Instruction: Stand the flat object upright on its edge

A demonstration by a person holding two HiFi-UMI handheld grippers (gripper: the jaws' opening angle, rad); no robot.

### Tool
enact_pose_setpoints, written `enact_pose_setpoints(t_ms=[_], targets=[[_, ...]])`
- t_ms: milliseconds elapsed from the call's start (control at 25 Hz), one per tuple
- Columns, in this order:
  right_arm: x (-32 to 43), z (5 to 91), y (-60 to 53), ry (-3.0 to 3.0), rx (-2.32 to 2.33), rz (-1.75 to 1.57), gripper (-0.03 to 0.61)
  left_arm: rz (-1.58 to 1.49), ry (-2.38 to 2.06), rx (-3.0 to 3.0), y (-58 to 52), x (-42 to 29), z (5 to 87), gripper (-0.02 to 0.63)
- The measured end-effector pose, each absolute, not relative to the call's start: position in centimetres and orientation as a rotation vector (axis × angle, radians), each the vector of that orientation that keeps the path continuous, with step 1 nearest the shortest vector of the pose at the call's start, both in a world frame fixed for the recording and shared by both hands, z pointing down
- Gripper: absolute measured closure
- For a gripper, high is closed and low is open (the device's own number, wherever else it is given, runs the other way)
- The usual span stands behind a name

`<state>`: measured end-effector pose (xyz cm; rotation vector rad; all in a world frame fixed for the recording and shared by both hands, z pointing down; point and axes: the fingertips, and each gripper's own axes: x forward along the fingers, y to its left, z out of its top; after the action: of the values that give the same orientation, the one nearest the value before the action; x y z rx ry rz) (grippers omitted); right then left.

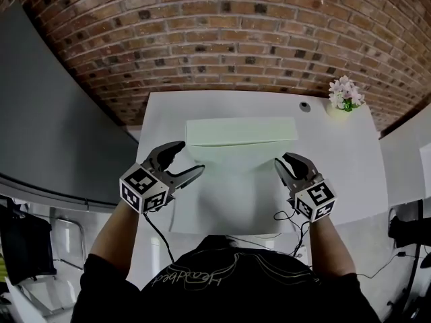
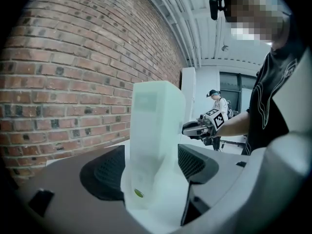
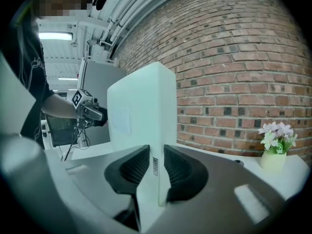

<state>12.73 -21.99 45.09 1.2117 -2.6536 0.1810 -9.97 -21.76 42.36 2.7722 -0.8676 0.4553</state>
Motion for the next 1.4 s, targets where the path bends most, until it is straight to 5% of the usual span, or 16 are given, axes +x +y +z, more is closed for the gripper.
enact_pose_setpoints(t_ms=[520, 1400], targets=[[12.8, 44.9, -21.8, -2.623, 1.276, 0.188, 0.495, 0.603, -0.536, 2.847, -23.2, -8.4, 42.6, 0.295], [12.3, 44.9, -24.1, -2.627, 1.390, 0.258, 0.495, 0.626, -0.673, 2.888, -21.8, -9.0, 42.4, 0.326]])
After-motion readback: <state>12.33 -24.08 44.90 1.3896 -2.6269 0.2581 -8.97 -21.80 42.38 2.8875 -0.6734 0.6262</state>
